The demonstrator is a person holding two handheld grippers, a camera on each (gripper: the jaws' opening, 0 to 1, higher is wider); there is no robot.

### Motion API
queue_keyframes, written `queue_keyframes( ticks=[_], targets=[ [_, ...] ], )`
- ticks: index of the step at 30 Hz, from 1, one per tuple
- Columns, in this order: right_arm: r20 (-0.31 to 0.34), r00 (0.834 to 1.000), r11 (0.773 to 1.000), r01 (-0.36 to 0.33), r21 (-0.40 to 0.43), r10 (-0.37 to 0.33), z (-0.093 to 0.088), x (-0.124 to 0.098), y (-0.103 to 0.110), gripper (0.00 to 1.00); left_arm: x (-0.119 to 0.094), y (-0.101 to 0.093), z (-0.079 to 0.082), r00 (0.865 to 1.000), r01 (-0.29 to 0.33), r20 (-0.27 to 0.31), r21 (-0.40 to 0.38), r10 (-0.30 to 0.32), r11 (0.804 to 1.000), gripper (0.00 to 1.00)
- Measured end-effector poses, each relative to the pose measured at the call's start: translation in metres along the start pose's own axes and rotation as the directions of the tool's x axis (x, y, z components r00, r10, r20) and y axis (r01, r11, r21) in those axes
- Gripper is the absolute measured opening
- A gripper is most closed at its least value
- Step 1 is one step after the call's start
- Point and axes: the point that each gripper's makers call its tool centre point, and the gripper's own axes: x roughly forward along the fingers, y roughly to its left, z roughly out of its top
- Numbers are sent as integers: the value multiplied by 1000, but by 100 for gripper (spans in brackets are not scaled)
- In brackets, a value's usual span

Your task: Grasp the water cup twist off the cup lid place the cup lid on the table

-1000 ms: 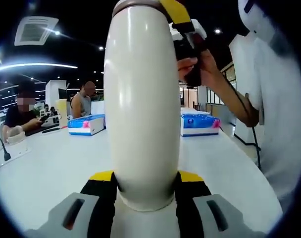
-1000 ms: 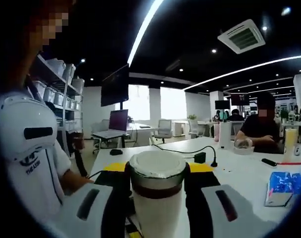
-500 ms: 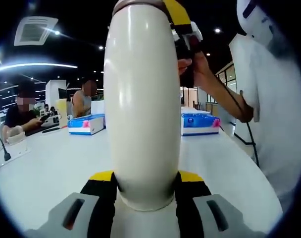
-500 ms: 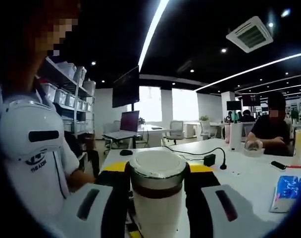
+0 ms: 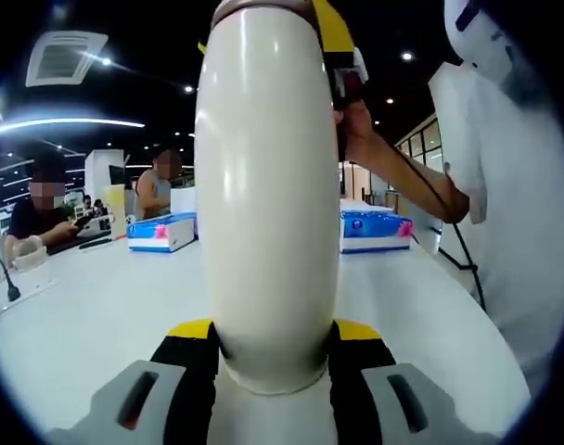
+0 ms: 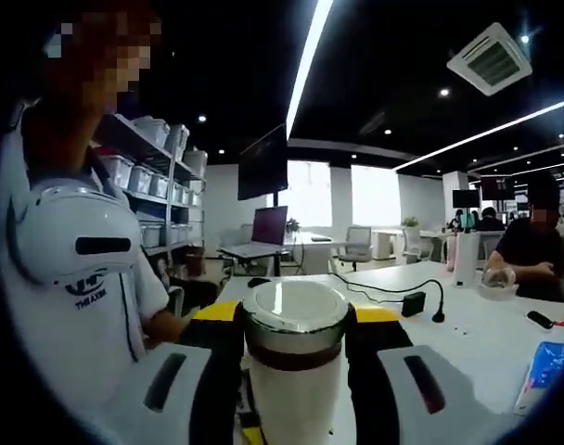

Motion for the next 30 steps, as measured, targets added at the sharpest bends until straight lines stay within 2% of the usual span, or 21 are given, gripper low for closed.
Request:
queue_keyframes(
  ticks=[10, 15, 17, 20, 22, 24, 27, 28, 30],
  targets=[
    [-15, 1000, 999, 25, -30, -26, -1, 1, 0, 46, 0, -1, 1, 1000, 1, -1, 1, -1, 1000, 48],
    [-40, 996, 995, 72, -65, -75, -2, 2, -3, 49, 0, 0, 1, 1000, 0, -2, 0, 0, 1000, 48],
    [-99, 985, 987, 137, -82, -145, -9, 1, -10, 56, 0, 0, 1, 1000, 0, -2, 2, 0, 1000, 48],
    [-159, 954, 966, 244, -81, -255, -14, 0, -17, 63, 0, 0, 1, 1000, -1, -2, 0, 1, 1000, 48],
    [-156, 941, 953, 290, -92, -302, -11, -1, -17, 65, 0, 0, 1, 1000, -1, -3, 1, 1, 1000, 48],
    [-131, 938, 946, 308, -104, -320, -4, 0, -10, 68, 0, 0, 1, 1000, -1, -3, 1, 1, 1000, 48],
    [-111, 919, 924, 366, -113, -378, 4, -2, -5, 76, 0, 0, 1, 1000, 0, -3, 1, 0, 1000, 48],
    [-101, 908, 912, 396, -112, -407, 6, -3, -5, 80, 0, 0, 1, 1000, 0, -3, 0, 0, 1000, 48],
    [-93, 862, 866, 488, -115, -498, 7, -9, -12, 87, 0, 0, 1, 1000, 0, -3, 0, 0, 1000, 48]
  ],
)
